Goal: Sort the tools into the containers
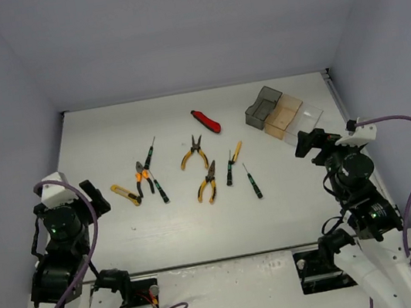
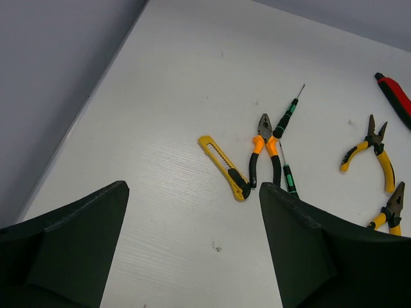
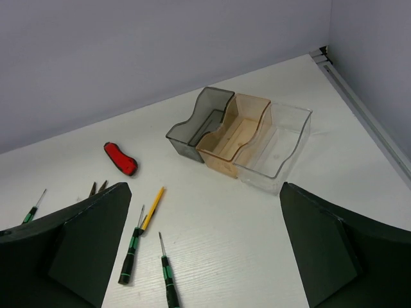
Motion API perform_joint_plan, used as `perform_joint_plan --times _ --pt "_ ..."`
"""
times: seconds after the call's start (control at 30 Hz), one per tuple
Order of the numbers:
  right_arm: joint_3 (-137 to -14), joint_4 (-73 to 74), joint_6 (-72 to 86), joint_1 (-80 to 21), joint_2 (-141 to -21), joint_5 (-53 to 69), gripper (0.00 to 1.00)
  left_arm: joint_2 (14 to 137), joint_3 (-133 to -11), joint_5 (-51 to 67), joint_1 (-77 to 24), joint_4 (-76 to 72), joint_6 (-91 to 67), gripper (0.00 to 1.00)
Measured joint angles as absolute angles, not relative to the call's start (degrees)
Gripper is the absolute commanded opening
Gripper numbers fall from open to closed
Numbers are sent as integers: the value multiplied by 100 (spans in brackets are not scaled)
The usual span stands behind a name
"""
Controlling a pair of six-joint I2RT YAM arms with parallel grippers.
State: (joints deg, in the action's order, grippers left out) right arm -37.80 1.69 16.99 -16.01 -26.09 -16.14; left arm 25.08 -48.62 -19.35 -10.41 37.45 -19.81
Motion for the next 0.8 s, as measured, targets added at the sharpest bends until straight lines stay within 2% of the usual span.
perform_joint_plan --times 0.37,0.63,0.8 --pt "-3787 198 1803 -1619 -2947 -1456 100 3914 -4925 -1121 -1044 3729 -2101 80" --pt "-3787 242 1787 -1622 -2947 -1407 100 6440 -5901 -536 -1041 3707 -2406 79" --pt "-3787 261 1788 -1626 -2961 -1333 100 7972 -6678 -439 -1041 3670 -2662 67"
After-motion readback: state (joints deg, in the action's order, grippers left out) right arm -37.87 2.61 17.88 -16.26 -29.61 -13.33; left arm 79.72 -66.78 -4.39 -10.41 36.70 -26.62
